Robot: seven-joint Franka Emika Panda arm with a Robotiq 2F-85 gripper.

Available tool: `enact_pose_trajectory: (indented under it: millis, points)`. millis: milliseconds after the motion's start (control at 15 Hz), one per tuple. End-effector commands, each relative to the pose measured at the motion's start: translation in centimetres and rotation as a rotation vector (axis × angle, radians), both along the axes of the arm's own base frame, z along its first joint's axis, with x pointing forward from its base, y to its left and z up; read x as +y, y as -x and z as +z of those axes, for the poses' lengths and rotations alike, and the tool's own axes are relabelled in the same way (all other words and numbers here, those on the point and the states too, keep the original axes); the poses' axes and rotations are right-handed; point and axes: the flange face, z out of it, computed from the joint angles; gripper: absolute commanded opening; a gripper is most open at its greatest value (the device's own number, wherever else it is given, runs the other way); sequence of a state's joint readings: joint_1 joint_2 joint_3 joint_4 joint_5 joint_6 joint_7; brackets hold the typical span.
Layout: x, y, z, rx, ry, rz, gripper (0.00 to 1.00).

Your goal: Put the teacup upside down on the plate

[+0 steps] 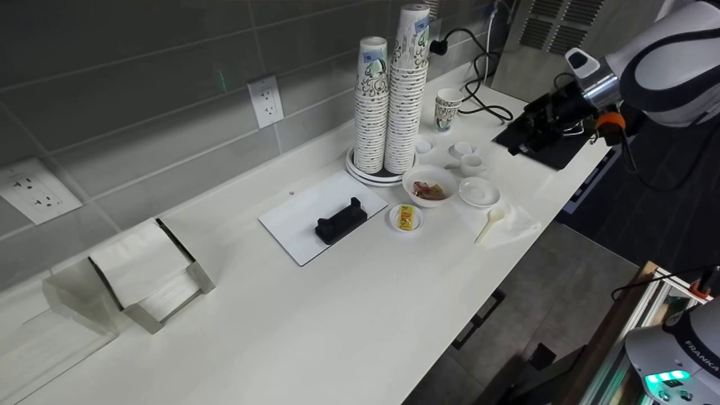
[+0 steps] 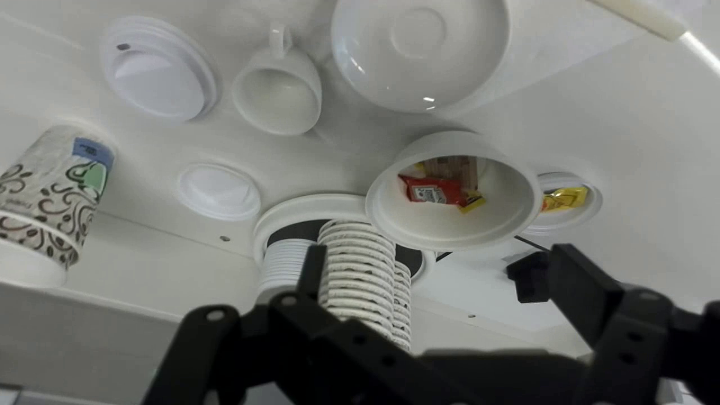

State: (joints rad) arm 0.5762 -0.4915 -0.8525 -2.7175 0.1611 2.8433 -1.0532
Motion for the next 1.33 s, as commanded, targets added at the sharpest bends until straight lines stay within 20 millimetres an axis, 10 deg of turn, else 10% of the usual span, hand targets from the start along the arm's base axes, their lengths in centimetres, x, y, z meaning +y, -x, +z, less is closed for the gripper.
enact_pose_trajectory:
  millis: [0, 600, 1267]
  points:
    - [-1.4, 0.4, -0.4, 0.003, -0.035, 0.011, 1.0]
    - [-2.2, -0.1, -1.2, -0.058, -0.025, 0.01, 1.0]
    - [-4.4, -1.3, -9.5, -0.155, -0.055, -0.052, 1.0]
